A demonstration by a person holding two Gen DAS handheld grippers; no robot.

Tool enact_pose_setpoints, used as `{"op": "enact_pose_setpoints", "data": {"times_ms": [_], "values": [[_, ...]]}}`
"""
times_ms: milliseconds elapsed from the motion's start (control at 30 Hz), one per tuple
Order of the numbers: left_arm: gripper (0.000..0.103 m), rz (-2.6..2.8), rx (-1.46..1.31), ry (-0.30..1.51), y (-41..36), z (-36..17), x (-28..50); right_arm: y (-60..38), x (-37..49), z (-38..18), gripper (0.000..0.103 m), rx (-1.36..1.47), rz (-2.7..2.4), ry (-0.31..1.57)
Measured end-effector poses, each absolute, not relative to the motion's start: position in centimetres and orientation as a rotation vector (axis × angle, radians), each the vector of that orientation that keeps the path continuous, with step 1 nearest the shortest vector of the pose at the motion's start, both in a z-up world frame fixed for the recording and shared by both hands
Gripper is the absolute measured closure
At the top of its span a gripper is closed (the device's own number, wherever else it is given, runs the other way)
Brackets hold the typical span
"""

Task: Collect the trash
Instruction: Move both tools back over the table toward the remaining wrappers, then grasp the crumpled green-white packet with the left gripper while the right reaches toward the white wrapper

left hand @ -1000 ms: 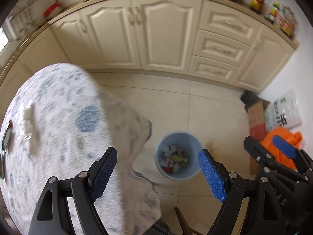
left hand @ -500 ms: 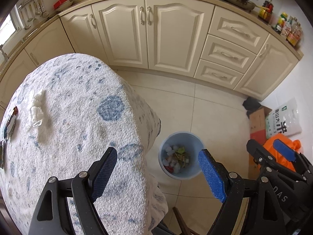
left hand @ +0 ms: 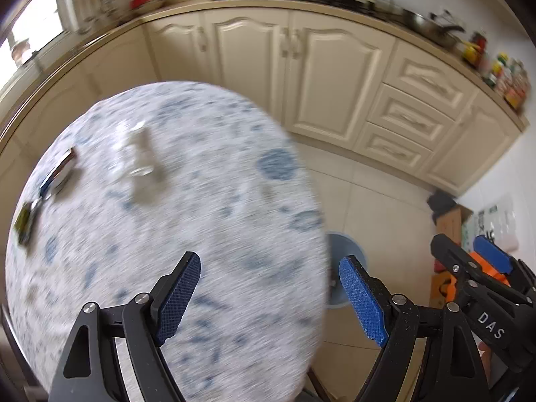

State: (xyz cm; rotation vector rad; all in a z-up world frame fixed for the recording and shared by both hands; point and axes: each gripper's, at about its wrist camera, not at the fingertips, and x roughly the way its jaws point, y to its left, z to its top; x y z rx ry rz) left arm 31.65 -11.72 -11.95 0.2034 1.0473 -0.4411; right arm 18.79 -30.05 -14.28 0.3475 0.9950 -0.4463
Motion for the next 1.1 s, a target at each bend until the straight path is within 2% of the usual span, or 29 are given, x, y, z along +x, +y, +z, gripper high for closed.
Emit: {"op": "enact_pose_setpoints", "data": {"times_ms": [667, 1100], "values": [[0.02, -0.118, -0.015, 0.979, 7.4, -6.5, 27.5, -14.6, 23.8, -10.5, 0.02, 0.162, -0.096, 0.941], [0.02, 0.066, -0.096, 1.001, 16.0, -6.2, 28.5, -6.4, 27.8, -10.7, 0.02, 0.088, 0.086, 0.965]]}}
